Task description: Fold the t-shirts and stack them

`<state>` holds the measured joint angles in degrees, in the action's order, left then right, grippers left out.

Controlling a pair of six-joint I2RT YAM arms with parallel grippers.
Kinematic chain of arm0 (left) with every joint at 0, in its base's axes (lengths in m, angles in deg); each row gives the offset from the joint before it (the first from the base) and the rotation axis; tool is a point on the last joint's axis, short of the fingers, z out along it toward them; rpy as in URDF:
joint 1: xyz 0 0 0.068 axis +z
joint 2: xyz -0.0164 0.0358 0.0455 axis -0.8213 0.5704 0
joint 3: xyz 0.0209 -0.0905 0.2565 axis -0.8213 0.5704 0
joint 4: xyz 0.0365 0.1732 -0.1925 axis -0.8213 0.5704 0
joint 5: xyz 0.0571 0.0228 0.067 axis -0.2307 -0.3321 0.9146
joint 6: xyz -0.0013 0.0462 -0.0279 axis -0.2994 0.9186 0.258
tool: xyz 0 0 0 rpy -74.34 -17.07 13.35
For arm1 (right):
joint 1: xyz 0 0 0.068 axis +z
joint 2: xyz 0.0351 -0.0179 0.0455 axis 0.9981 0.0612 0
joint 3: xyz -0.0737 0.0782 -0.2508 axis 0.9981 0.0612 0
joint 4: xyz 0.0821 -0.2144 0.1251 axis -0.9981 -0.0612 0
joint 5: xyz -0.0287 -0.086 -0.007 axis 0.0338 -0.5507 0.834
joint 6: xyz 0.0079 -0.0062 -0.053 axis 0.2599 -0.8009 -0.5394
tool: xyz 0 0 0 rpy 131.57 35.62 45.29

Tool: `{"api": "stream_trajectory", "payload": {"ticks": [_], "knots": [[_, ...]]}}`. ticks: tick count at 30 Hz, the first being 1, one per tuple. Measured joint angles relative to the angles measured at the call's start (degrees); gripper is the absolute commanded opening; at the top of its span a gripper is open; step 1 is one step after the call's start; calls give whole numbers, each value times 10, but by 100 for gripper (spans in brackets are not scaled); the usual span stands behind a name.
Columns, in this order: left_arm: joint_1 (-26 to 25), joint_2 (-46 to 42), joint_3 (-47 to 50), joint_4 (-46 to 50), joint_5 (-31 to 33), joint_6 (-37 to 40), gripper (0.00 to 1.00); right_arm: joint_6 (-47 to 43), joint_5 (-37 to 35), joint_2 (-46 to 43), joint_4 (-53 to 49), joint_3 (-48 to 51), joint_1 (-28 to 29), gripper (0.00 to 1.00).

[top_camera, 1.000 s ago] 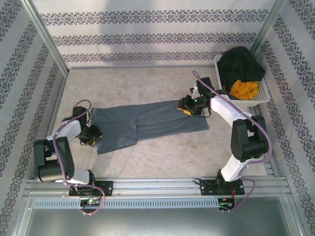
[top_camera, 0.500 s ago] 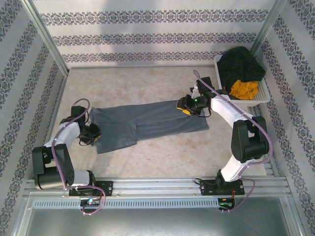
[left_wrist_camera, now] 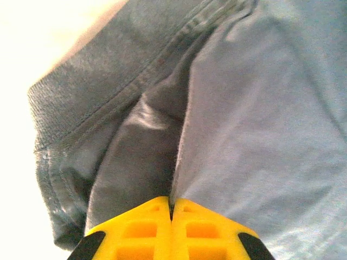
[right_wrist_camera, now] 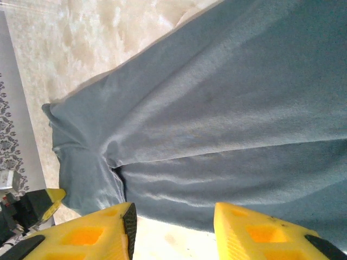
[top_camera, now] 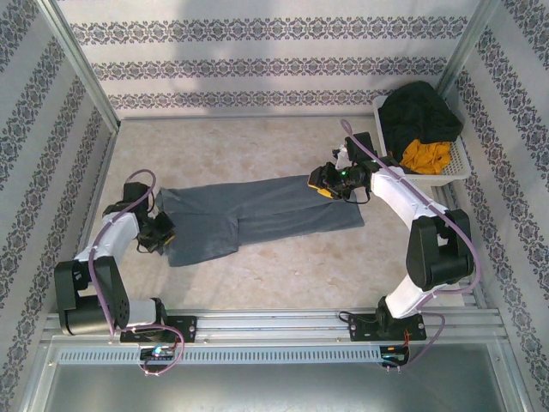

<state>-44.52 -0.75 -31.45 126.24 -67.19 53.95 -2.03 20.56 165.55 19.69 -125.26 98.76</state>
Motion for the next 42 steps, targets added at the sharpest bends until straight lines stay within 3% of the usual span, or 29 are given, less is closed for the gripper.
{"api": "stream_trajectory", "payload": {"ticks": [8, 20, 27, 31, 34, 37, 42], "knots": [[-2, 0, -96, 25, 17, -21, 0, 6, 0, 0, 0, 0, 0, 43], [-2, 127, -156, 32, 85, -10, 0, 9, 0, 0, 0, -2, -9, 43], [-2, 195, -186, 7, 130, 7, 27, 9, -21, -7, 1, 3, -21, 35], [-11, 167, -190, 6, 162, -9, 26, 10, -59, -12, -2, 11, -32, 26], [-41, 112, -176, 5, 169, -52, 25, 3, -94, 0, -8, 8, -41, 19], [-104, 68, -150, -3, 156, -114, 23, -8, -127, 42, -23, -14, -47, 15], [-187, 108, -114, -33, 117, -215, 20, -30, -171, 135, -54, -71, -53, 15]]}}
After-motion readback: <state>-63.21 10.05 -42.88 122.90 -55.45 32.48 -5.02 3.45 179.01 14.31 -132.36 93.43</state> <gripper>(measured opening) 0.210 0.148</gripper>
